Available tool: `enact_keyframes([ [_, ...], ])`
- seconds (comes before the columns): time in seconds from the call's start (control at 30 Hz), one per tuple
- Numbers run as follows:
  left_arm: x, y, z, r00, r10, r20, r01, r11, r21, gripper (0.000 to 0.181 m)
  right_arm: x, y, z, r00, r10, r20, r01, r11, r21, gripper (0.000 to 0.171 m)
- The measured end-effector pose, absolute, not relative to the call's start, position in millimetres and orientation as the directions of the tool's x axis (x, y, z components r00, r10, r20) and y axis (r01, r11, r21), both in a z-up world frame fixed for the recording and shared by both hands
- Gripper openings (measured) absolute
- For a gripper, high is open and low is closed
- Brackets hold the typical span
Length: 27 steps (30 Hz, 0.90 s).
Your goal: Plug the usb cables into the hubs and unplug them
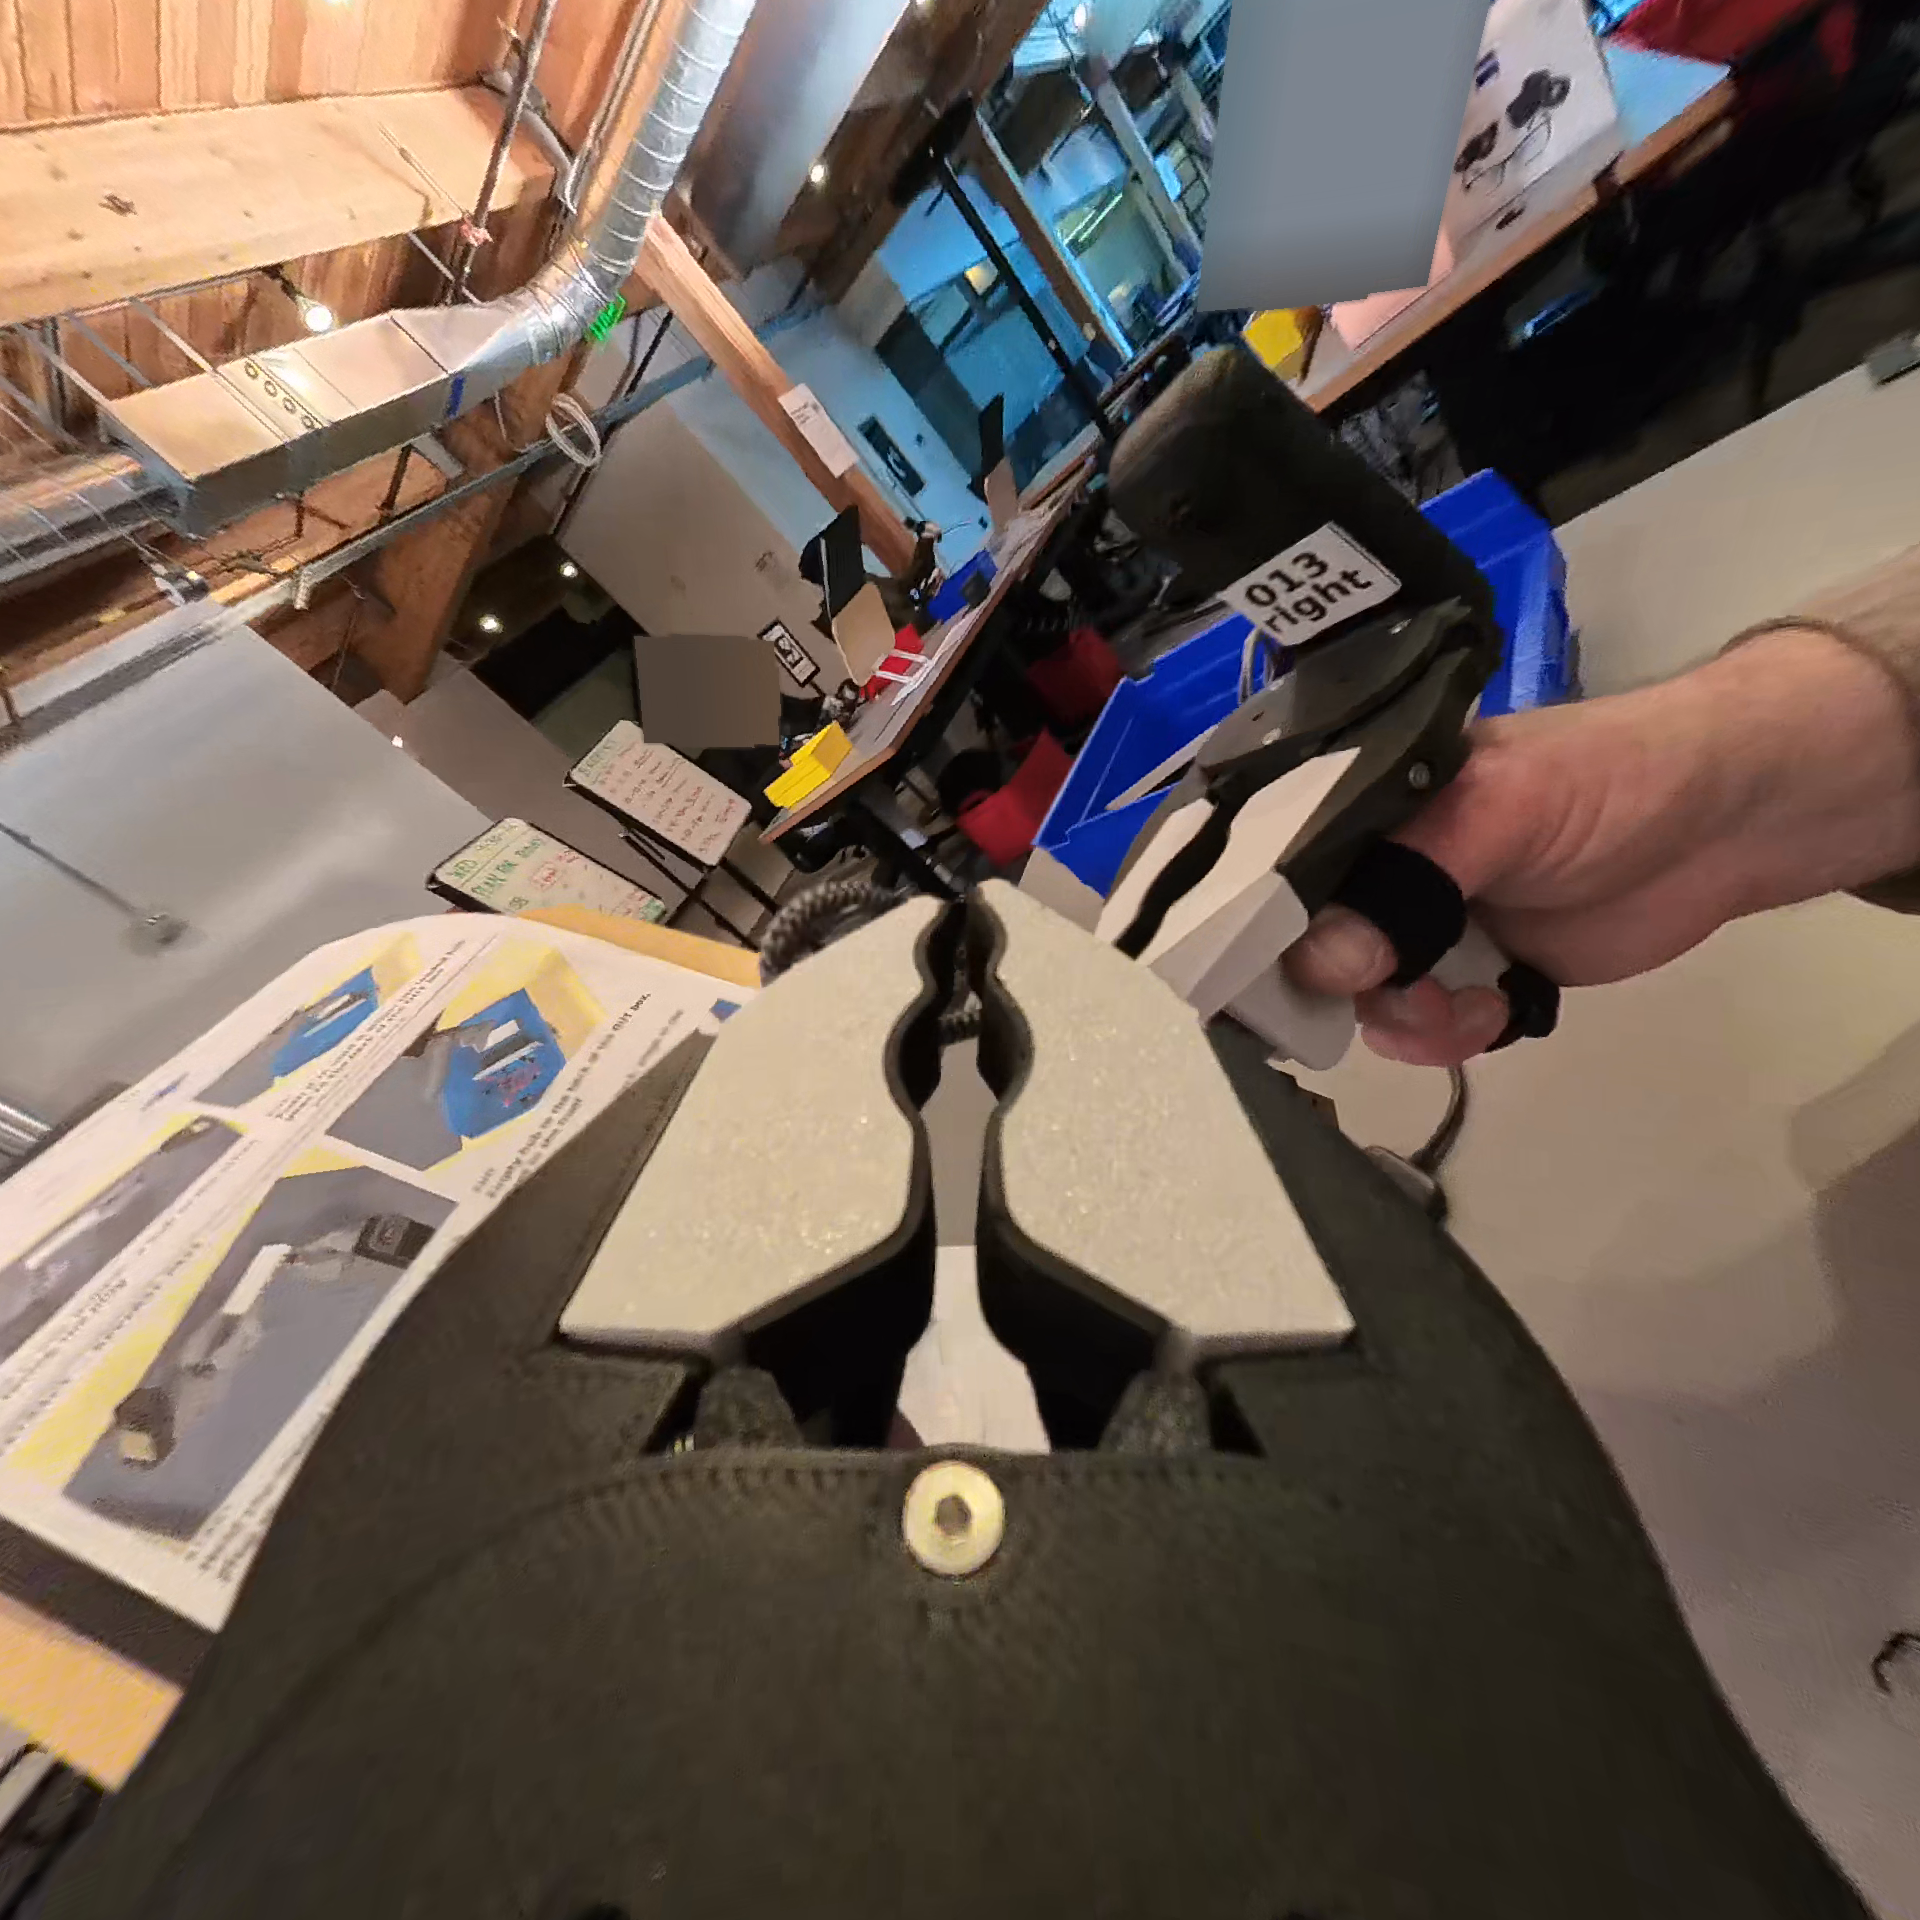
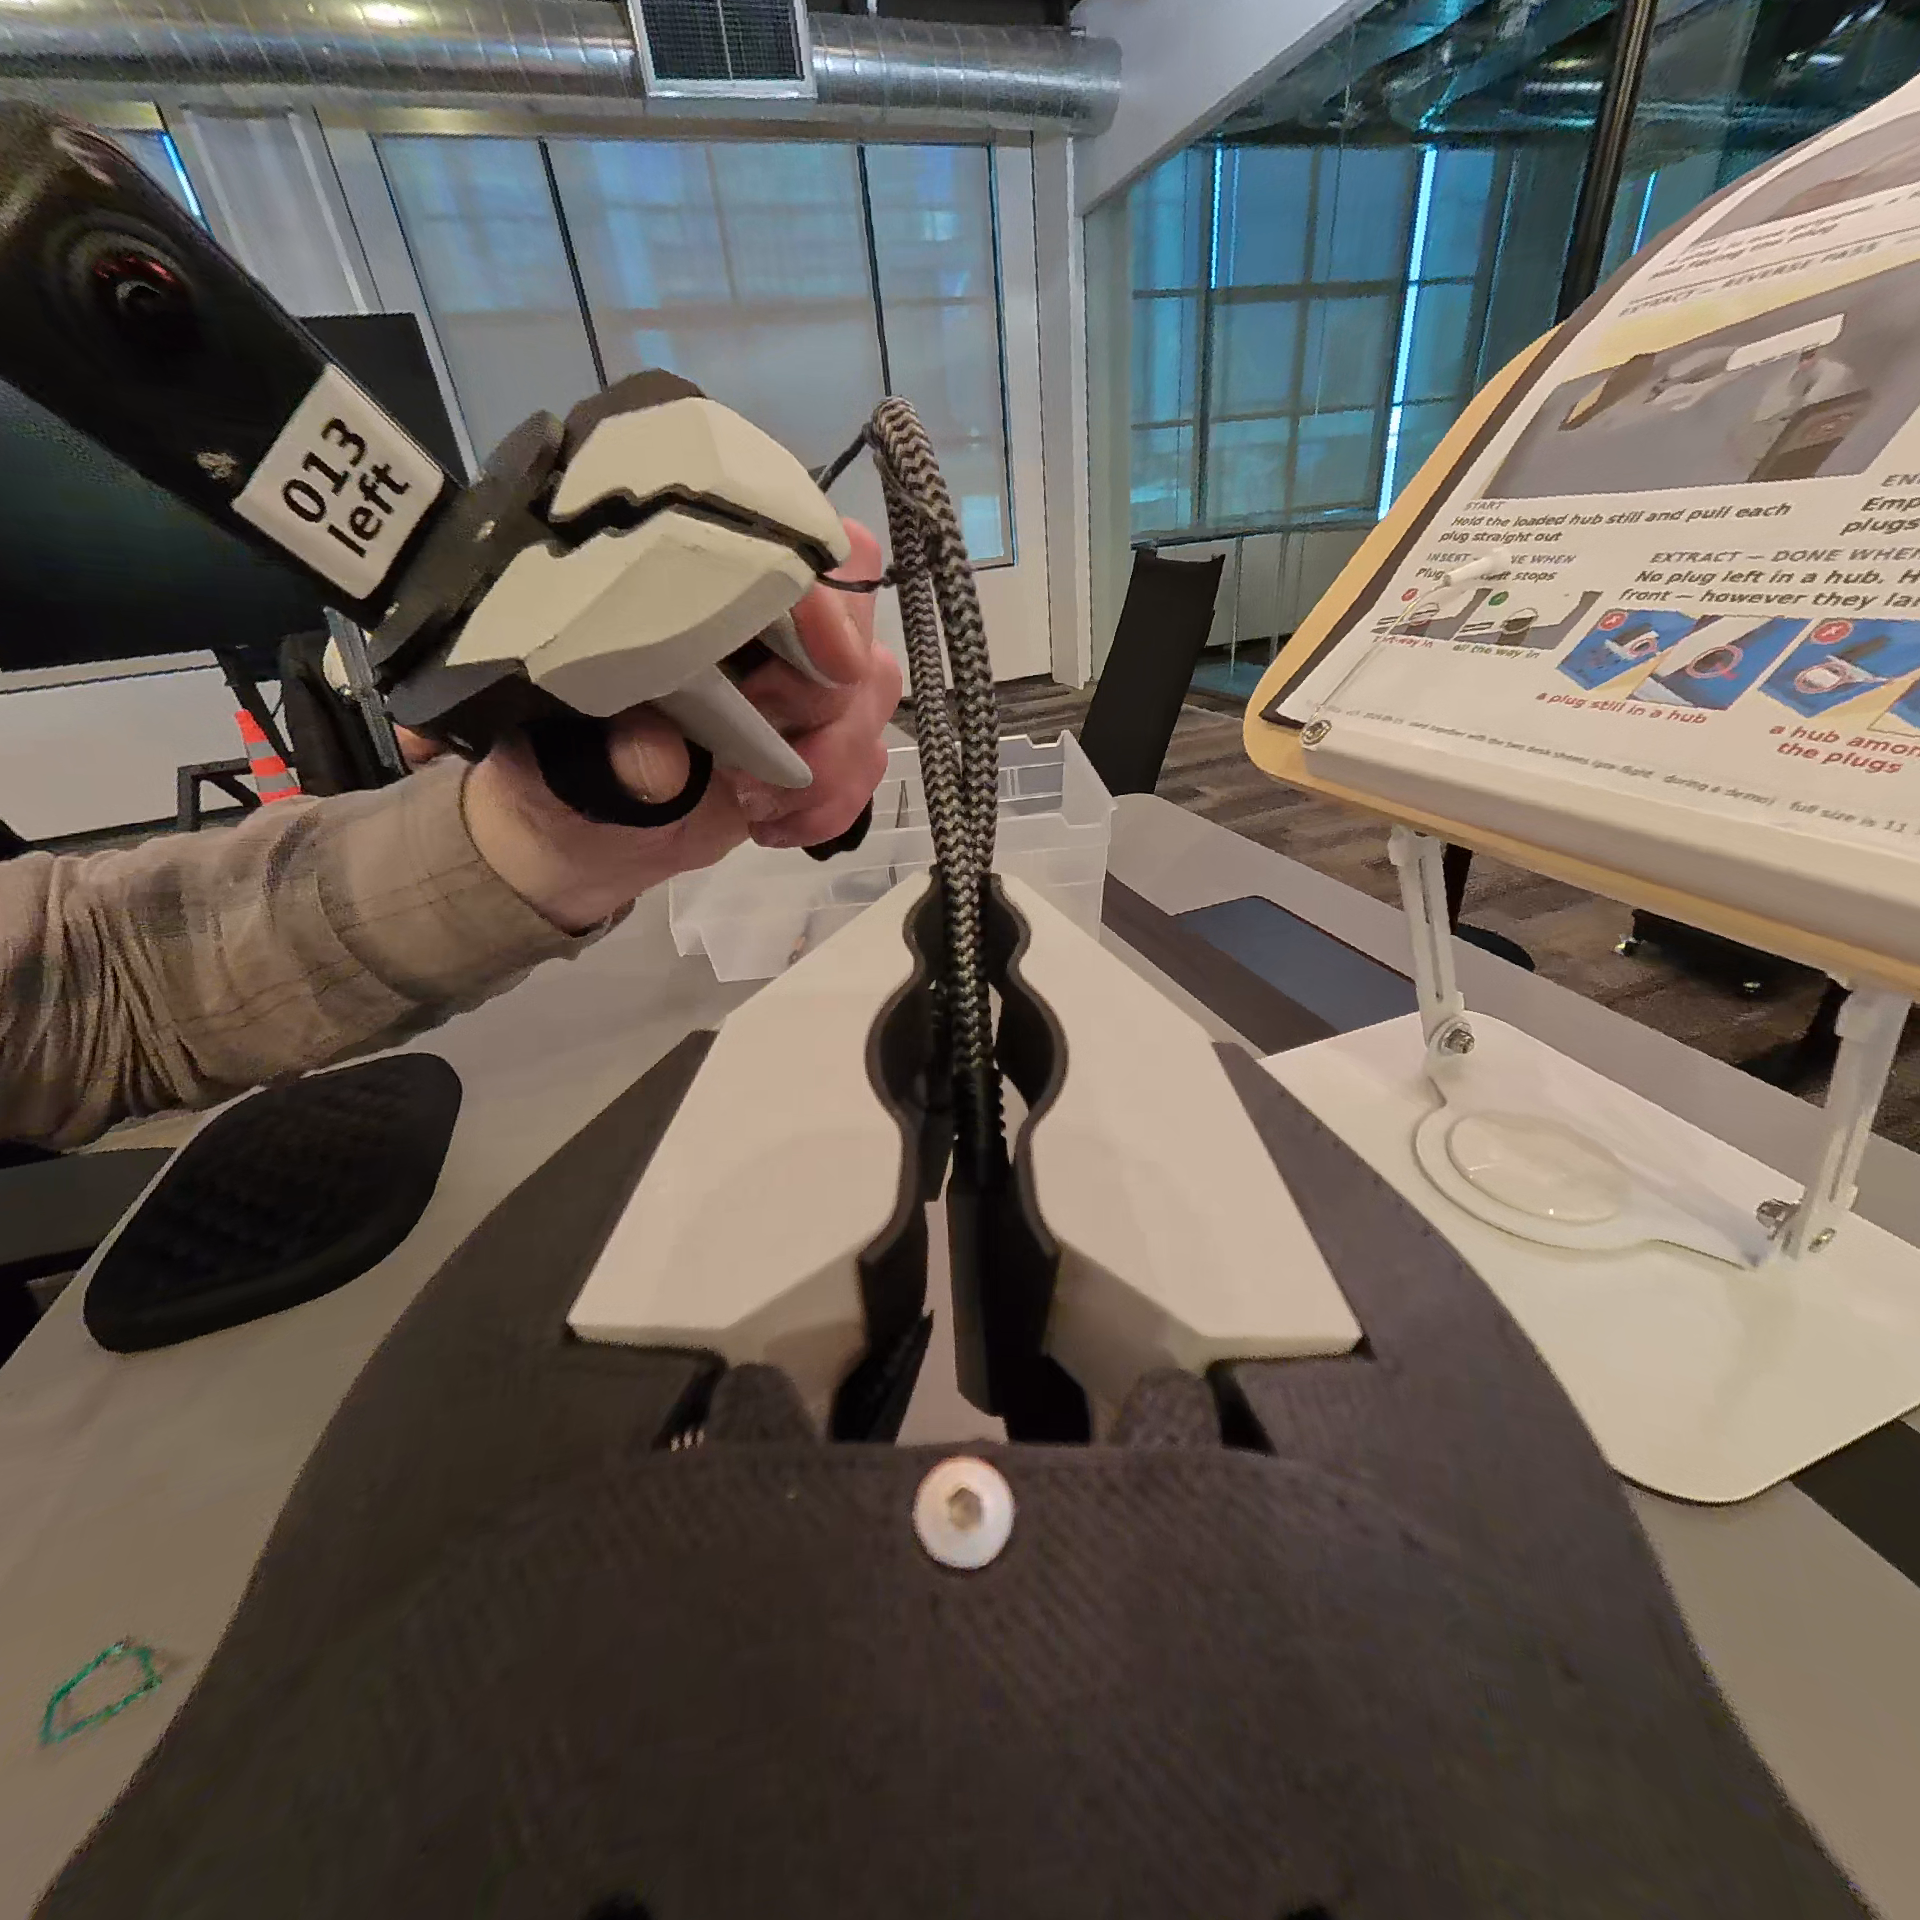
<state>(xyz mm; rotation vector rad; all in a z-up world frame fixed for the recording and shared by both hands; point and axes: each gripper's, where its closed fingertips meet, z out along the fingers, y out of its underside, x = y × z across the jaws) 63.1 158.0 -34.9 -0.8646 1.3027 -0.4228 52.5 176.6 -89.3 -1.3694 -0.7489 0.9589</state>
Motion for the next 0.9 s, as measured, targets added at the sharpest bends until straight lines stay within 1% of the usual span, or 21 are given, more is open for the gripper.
enact_keyframes([
  [0.03, 62.1, 159.0, -36.7, 0.242, -0.723, -0.647, -0.184, 0.620, -0.763, 0.001, 53.3, 177.2, -89.4, 0.447, 0.889, -0.098, -0.122, -0.048, -0.991, 0.002],
  [0.27, 58.7, 157.4, -39.7, 0.193, -0.796, -0.574, -0.139, 0.557, -0.819, 0.001, 55.7, 183.6, -98.7, 0.466, 0.878, -0.106, -0.093, -0.070, -0.993, 0.002],
  [0.33, 57.2, 154.3, -33.9, 0.180, -0.818, -0.547, -0.103, 0.537, -0.837, 0.001, 54.9, 184.6, -101.8, 0.474, 0.876, -0.094, -0.076, -0.066, -0.995, 0.002],
  [0.43, 59.1, 143.9, -31.9, 0.109, -0.845, -0.523, -0.085, 0.517, -0.852, 0.000, 51.1, 185.1, -107.4, 0.491, 0.870, -0.050, -0.025, -0.043, -0.999, 0.002],
  [0.5, 64.3, 137.4, -35.2, 0.045, -0.882, -0.470, -0.089, 0.465, -0.881, 0.001, 49.5, 184.6, -107.5, 0.501, 0.865, -0.024, -0.010, -0.022, -1.000, 0.002],
  [0.7, 78.3, 142.0, -47.6, 0.024, -0.969, -0.246, -0.097, 0.243, -0.965, 0.000, 49.1, 183.7, -106.2, 0.537, 0.840, 0.074, 0.051, 0.055, -0.997, 0.002],
  [0.73, 78.1, 146.0, -49.2, 0.049, -0.974, -0.221, -0.094, 0.216, -0.972, 0.001, 49.3, 183.5, -105.3, 0.538, 0.840, 0.073, 0.048, 0.056, -0.997, 0.002],
  [0.83, 75.6, 145.2, -50.4, 0.029, -0.989, -0.143, -0.046, 0.142, -0.989, 0.000, 50.2, 183.3, -102.8, 0.545, 0.833, 0.088, 0.049, 0.074, -0.996, 0.002],
  [0.9, 75.2, 141.9, -52.4, 0.004, -0.990, -0.142, -0.041, 0.142, -0.989, 0.000, 49.3, 183.3, -103.9, 0.548, 0.830, 0.103, 0.067, 0.079, -0.995, 0.002],
])
